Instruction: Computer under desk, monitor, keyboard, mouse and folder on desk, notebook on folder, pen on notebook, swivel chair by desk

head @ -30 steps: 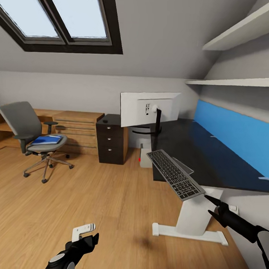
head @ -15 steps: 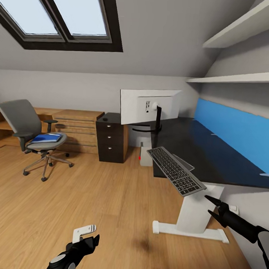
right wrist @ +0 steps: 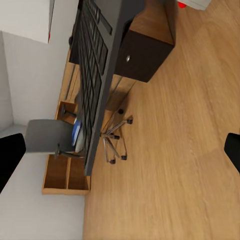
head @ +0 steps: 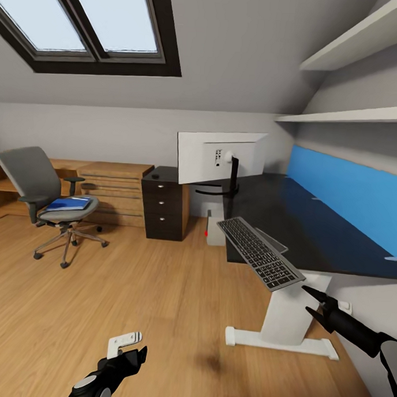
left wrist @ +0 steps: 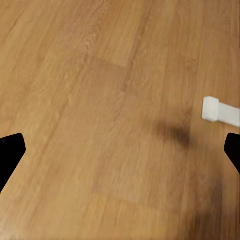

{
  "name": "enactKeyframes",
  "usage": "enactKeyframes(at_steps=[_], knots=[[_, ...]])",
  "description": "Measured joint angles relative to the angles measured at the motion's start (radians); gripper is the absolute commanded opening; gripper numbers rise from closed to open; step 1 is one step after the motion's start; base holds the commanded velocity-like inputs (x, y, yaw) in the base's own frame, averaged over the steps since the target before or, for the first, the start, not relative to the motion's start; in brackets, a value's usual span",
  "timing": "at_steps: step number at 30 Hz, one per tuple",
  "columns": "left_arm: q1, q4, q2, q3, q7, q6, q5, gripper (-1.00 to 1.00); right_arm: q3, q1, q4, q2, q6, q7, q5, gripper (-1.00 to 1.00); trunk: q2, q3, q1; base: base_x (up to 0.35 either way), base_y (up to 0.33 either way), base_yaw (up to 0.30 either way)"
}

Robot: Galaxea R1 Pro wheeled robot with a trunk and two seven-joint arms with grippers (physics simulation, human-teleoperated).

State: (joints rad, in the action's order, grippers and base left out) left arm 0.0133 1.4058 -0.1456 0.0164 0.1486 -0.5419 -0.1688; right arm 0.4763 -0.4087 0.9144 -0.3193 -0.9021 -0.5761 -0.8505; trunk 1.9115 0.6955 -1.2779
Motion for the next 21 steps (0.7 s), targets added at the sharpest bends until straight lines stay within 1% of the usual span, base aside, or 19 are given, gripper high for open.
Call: enactKeyframes(at_steps=[4, 11, 16, 21], knots=[[0.000, -0.008, 0.000, 0.000, 0.000, 0.000, 0.000, 1.00, 0.000, 0.000, 0.000, 0.000, 0.000, -0.001, 0.000, 1.00, 0.000, 0.000, 0.000, 0.172, 0.032, 0.000], [0.000, -0.018, 0.000, 0.000, 0.001, 0.000, 0.001, 1.00, 0.000, 0.000, 0.000, 0.000, 0.000, -0.002, 0.001, 1.00, 0.000, 0.000, 0.000, 0.052, 0.008, 0.000], [0.000, -0.020, 0.000, 0.000, 0.000, 0.000, 0.001, 1.00, 0.000, 0.000, 0.000, 0.000, 0.000, -0.002, 0.000, 1.00, 0.000, 0.000, 0.000, 0.185, 0.053, 0.000], [0.000, -0.020, 0.000, 0.000, 0.000, 0.000, 0.000, 1.00, 0.000, 0.000, -0.001, 0.000, 0.000, -0.002, 0.000, 1.00, 0.000, 0.000, 0.000, 0.075, 0.020, 0.000]])
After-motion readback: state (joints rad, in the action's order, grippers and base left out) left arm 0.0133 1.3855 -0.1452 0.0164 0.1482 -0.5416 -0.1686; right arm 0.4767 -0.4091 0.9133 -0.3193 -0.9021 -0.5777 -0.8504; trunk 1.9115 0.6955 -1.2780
